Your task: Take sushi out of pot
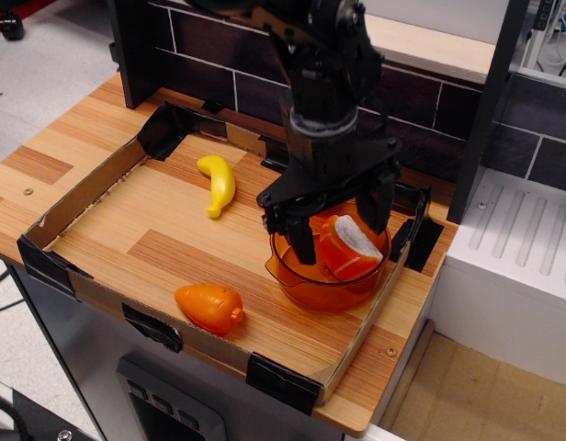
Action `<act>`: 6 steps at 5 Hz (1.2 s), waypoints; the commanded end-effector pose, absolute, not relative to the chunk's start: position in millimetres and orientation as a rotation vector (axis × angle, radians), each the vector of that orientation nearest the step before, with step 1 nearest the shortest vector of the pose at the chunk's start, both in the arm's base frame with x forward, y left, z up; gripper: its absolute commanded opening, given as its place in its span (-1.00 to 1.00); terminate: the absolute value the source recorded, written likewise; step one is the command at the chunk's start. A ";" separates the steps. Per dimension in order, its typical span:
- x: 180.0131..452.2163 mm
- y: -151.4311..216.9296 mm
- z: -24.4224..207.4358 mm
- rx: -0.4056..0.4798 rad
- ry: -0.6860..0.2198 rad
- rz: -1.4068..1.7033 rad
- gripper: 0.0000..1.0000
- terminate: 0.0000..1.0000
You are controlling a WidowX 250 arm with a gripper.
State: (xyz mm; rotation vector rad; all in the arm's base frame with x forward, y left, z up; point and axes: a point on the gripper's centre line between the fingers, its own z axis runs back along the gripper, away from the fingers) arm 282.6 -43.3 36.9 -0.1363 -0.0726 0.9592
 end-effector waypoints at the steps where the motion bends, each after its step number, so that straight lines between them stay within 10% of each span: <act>1: 297.0 -39.9 36.6 -0.140 -0.122 0.955 1.00 -1.00; 3: 297.3 -40.1 26.4 -0.106 -0.124 0.935 1.00 -1.00; 4: 298.0 -40.7 28.4 -0.114 -0.134 0.940 -1.00 -1.00; 6: 299.8 -42.2 49.1 -0.149 -0.081 0.927 -1.00 -1.00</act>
